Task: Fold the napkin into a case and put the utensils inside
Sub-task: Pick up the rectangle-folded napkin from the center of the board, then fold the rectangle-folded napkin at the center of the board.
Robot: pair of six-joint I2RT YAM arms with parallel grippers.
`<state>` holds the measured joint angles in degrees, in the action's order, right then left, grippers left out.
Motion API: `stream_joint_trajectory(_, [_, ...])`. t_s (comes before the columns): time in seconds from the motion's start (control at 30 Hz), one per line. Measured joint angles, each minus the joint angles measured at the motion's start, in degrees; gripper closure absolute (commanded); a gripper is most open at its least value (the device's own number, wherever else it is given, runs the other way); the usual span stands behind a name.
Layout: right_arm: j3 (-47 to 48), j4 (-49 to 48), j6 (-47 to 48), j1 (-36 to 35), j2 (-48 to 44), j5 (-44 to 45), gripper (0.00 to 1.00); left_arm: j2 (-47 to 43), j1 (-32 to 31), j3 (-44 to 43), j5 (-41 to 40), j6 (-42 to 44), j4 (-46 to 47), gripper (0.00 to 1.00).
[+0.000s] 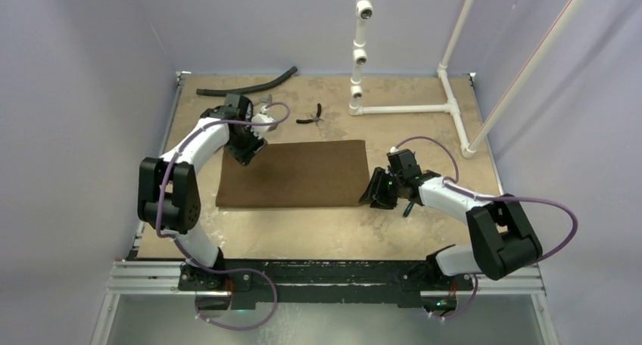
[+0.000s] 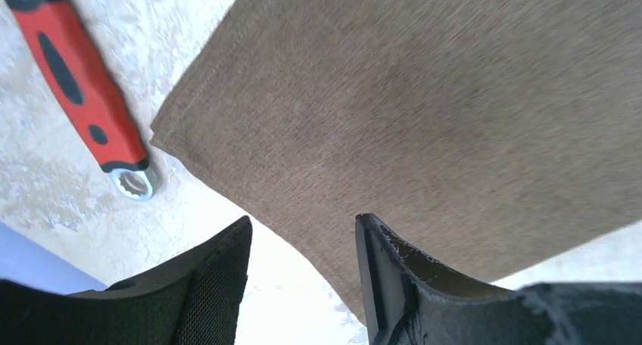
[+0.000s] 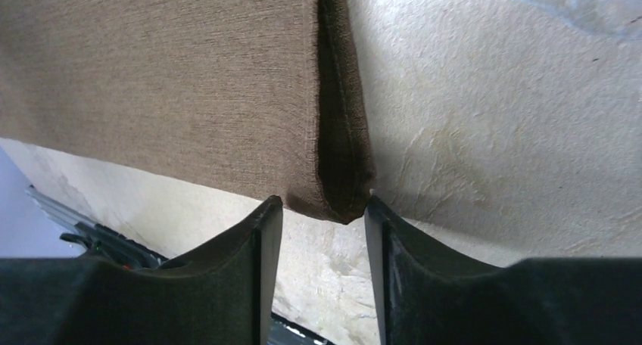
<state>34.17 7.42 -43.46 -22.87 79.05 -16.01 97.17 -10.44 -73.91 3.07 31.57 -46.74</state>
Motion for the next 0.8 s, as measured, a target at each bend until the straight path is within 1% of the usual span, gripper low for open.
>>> stream_joint_trajectory(0.1, [0.00,-0.39,-0.44,0.00,0.31,1.88,0.72,1.70,0.52,2.75,-3.23,1.05,2.43,0.50])
stream_joint_trajectory(0.2, [0.00,-0.46,-0.83,0.00,0.42,3.54,0.90,5.11,0.66,5.75,-6.71,1.64,6.05,0.51])
stream_joint_trajectory(0.27, [0.00,-0.44,-1.11,0.00,0.28,4.63,0.99,5.97,0.68,6.58,-7.52,1.92,6.88,0.52])
stream_joint_trajectory(0.37, [0.02,0.37,-1.55,0.00,-0.87,6.58,1.00,7.21,0.66,7.28,-8.48,2.12,8.26,0.52])
stream_joint_trajectory(0.57, [2.21,4.37,-1.90,0.00,-5.77,11.43,1.00,7.21,0.20,7.30,-7.34,1.62,9.31,0.53])
stream_joint_trajectory(0.67, [4.66,6.82,-1.42,0.02,-7.23,14.40,1.00,7.21,-1.29,7.30,-6.27,0.55,9.81,0.54])
stream_joint_trajectory(0.8, [7.45,9.75,0.04,0.17,-7.52,18.18,1.00,7.13,-4.92,7.28,-3.72,-1.25,9.92,0.54])
